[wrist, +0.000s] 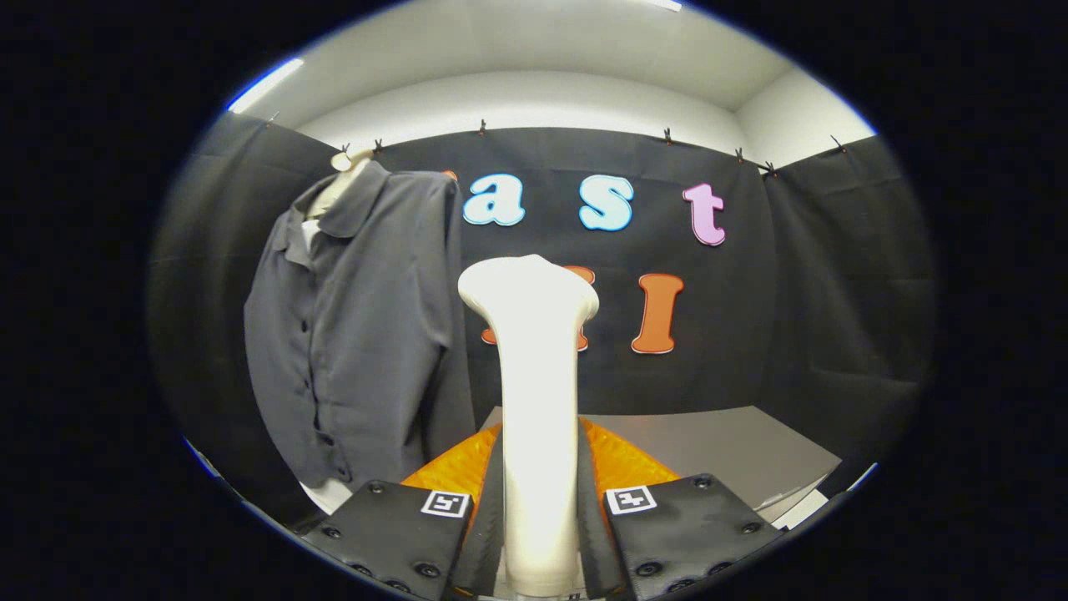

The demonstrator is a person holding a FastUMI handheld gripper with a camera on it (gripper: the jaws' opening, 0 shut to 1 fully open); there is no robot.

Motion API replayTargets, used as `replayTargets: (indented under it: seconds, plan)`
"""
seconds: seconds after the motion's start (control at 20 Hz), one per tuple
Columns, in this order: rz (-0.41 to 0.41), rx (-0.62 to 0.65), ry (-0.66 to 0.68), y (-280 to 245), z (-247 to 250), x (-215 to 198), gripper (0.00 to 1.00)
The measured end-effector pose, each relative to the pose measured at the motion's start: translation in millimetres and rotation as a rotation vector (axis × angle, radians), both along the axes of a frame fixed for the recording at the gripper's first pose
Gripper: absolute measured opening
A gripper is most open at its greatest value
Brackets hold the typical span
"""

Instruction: Iron the clothes twice with a garment steamer, once on the left side and once on the right side.

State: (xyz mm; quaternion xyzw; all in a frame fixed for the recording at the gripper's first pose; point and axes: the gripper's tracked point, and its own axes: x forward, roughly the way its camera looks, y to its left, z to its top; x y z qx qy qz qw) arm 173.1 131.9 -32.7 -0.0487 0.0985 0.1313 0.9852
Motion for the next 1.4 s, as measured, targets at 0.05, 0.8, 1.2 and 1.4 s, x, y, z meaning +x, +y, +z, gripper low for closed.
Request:
replayTargets:
  seconds: [0.05,0.8,1.2,1.4]
  plan:
    - [0.017,0.012,-0.002,0,3,-21,0.45]
    - [0.040,0.050,-0.161,69,29,-167,0.45]
    - [-0.068,-0.002,-0.188,207,38,-139,0.45]
    - [-0.115,-0.007,-0.183,240,32,-114,0.45]
